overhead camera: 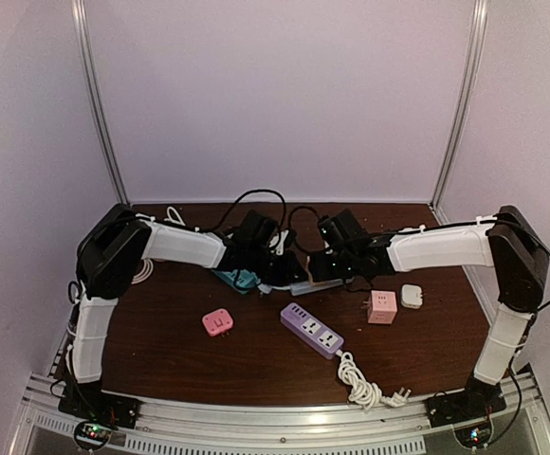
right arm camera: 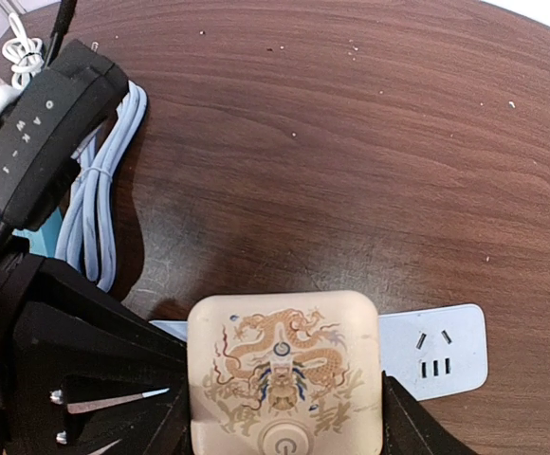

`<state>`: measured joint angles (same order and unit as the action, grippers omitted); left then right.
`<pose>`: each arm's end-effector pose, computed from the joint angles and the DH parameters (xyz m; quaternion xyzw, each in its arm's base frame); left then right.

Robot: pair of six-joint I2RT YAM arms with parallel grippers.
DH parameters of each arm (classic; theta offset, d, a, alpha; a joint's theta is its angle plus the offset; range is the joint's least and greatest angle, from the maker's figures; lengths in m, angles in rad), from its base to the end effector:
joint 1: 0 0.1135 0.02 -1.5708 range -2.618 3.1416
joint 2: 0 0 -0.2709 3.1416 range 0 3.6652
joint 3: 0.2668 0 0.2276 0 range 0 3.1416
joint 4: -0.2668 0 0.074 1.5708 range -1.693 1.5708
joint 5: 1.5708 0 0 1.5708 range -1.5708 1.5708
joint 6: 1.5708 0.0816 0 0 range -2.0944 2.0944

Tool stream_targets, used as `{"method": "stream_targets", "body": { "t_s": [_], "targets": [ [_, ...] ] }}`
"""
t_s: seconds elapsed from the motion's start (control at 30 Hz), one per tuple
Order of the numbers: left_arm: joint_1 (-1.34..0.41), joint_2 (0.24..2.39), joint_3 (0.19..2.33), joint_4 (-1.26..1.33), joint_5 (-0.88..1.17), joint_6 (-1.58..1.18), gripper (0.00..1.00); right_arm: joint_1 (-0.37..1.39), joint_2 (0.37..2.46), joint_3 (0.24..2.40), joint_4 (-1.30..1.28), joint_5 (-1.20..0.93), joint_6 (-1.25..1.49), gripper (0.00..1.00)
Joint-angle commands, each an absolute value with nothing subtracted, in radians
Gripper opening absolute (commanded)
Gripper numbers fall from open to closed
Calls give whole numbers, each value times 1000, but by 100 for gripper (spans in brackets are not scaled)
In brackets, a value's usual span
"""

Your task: Pull the plug off the socket

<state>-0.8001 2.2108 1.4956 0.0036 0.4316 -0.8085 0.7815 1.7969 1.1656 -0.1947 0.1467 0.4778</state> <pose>0.3232 -0.3818 0.1354 0.0855 0.8884 -0.4281 0.1420 0.2911 0.2720 0.1826 -0.1142 0.9223 0.1585 0.3335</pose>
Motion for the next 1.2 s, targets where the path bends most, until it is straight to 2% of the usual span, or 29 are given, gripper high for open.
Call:
{"method": "stream_targets", "body": {
  "t_s": [0.0, 0.17, 0.4, 0.73, 1.03, 1.17],
  "targets": [
    [-793, 2248, 1531, 87, 480, -911, 14, 789, 1796, 1181, -93, 188, 511, 17],
    [-793, 2276, 1528, 66, 468, -958, 13, 791, 1803, 1173, -84, 198, 515, 17],
    [-793, 2336, 1597, -149, 405, -944, 9, 815, 1790, 1171, -84, 241, 482, 15],
    [-794, 2394, 1609, -260, 350, -920, 8, 824, 1738, 1152, -44, 170, 440, 15],
    [-805, 2427, 1641, -325, 307, -920, 7, 918, 1793, 1220, -119, 322, 383, 14],
    [-808, 2437, 1652, -346, 297, -915, 7, 879, 1758, 1172, -80, 243, 425, 14]
  ]
}}
